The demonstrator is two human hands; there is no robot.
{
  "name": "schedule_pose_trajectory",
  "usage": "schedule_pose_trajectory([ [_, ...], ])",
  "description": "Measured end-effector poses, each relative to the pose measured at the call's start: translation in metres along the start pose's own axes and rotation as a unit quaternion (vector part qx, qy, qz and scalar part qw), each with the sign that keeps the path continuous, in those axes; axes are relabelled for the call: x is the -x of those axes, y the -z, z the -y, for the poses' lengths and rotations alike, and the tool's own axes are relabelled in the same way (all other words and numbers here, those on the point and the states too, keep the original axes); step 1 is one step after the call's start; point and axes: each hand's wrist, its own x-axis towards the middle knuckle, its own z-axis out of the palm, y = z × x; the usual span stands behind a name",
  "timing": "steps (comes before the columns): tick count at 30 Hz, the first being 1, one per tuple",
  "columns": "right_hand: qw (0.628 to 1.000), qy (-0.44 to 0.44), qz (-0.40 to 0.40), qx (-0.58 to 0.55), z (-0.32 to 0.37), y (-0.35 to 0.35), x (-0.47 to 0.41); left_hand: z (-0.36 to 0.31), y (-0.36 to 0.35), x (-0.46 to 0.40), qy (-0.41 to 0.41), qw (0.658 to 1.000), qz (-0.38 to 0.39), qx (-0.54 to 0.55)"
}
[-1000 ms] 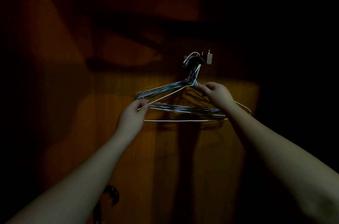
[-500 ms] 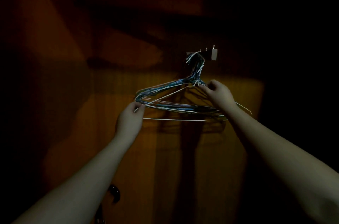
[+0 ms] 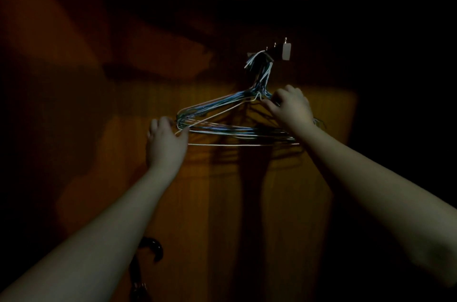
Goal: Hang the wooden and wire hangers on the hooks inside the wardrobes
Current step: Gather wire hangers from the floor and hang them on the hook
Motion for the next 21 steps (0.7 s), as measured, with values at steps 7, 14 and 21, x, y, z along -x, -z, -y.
schedule_pose_trajectory([
  [7,0.999,0.022,-0.008,-0.022,-0.010,0.002,0.001,0.001,-0.004,-0.018,-0.164,0.979,0.015,-0.120],
  [14,1.000,0.030,0.000,0.008,-0.014,0.002,0.004,0.004,-0.005,-0.025,-0.207,0.968,0.016,-0.141],
  [21,0.999,0.029,-0.005,0.037,-0.010,0.004,0.000,0.004,-0.003,-0.025,-0.227,0.960,0.020,-0.161],
])
